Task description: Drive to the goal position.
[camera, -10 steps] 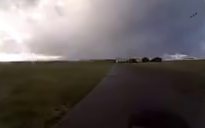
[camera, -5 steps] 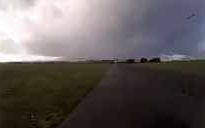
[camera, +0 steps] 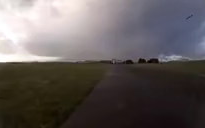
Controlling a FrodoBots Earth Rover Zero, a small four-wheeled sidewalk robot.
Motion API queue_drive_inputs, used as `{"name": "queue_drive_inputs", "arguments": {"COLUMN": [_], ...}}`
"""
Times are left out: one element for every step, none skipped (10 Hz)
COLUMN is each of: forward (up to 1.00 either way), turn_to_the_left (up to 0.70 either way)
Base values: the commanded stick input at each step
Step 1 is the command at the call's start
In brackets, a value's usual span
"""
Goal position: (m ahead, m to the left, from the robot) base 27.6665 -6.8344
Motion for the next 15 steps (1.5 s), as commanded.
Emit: {"name": "queue_drive_inputs", "arguments": {"forward": [0.60,0.60,0.60,0.60,0.60,0.60,0.60,0.60,0.60,0.60,0.60,0.60,0.60,0.60,0.60], "turn_to_the_left": [-0.15,-0.15,-0.15,-0.15,-0.15,-0.15,-0.15,-0.15,-0.15,-0.15,-0.15,-0.15,-0.15,-0.15,-0.15]}}
